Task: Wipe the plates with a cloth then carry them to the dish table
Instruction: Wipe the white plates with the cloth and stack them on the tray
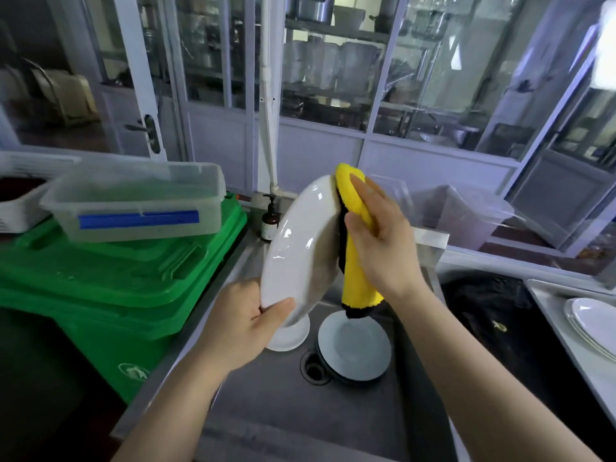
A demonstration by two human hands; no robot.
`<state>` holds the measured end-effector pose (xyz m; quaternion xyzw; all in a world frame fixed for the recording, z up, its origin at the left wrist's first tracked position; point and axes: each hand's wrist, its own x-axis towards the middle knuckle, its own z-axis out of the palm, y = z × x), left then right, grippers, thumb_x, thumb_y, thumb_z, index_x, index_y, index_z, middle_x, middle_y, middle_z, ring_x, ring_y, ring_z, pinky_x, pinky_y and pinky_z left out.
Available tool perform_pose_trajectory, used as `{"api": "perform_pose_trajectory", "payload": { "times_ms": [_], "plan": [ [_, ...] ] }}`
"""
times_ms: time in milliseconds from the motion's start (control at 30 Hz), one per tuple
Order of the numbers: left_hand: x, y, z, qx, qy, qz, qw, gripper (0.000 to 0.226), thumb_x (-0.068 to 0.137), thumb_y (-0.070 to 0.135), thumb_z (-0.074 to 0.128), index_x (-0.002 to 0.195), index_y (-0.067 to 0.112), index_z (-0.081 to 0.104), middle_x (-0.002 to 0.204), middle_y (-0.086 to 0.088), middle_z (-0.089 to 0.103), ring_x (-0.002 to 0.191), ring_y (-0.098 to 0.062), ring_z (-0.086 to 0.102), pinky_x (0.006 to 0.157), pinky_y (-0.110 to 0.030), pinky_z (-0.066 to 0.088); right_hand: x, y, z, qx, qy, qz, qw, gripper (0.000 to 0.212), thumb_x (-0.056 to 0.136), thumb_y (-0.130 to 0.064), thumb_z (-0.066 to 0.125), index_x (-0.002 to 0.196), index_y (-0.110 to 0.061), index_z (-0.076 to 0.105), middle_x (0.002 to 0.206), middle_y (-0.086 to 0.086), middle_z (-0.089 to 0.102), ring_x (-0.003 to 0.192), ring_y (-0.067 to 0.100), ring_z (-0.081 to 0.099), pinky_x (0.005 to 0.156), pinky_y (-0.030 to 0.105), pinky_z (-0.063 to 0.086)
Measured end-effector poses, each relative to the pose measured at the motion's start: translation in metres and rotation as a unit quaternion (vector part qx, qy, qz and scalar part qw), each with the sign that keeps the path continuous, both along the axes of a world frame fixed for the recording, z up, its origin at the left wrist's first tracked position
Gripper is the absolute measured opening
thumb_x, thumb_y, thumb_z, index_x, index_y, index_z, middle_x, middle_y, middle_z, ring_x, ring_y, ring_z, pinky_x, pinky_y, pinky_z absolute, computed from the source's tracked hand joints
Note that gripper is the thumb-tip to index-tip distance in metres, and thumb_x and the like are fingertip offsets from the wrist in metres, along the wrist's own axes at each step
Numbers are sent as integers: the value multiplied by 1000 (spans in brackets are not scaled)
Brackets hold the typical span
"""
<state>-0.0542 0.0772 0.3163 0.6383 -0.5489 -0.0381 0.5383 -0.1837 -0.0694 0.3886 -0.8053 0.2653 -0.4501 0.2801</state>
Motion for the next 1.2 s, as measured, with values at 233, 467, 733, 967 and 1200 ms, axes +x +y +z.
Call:
{"api": "perform_pose_trajectory", "payload": {
  "times_ms": [233, 467, 733, 967, 1200],
  "plan": [
    [6, -9, -13, -16, 116, -6, 993, 18, 77, 9, 69, 77, 26, 66, 65, 11, 67, 63, 8, 58, 55, -17, 42, 15, 61, -26, -246, 166, 111, 948, 50, 82, -5, 49, 125, -26, 64, 146, 11, 44, 94, 40, 51, 94, 36, 41],
    [10, -7, -17, 11, 168, -24, 985, 25, 75, 27, 69, 83, 3, 70, 70, -3, 66, 66, -12, 57, 61, -36, 47, 23, 51, -22, -267, 136, 106, 948, 42, 86, -18, 40, 114, -25, 71, 137, 11, 53, 90, 39, 54, 89, 39, 46],
    [13, 2, -30, -42, 313, -73, 946, 44, 65, 38, 71, 85, -2, 68, 79, -11, 65, 76, -22, 58, 67, -37, 45, 17, -23, -18, -86, 134, 24, 987, 52, 93, 1, 47, 132, -33, 54, 148, 0, 41, 129, 30, 41, 103, 16, 24],
    [25, 0, -31, -196, 526, -102, 821, 31, 77, 7, 58, 90, 26, 79, 96, 4, 76, 90, -11, 71, 65, -25, 58, 6, -1, -46, -78, 122, 44, 988, 58, 90, 3, 55, 127, -42, 50, 146, 2, 44, 126, 33, 44, 108, 29, 30],
    [11, -10, -28, -221, 558, -78, 796, 32, 83, 12, 53, 108, 19, 71, 108, -4, 73, 99, -20, 70, 71, -31, 58, 11, 46, -54, -164, 158, 68, 971, 53, 81, 2, 61, 122, -30, 66, 140, 8, 51, 89, 37, 50, 88, 32, 39]
  ]
}}
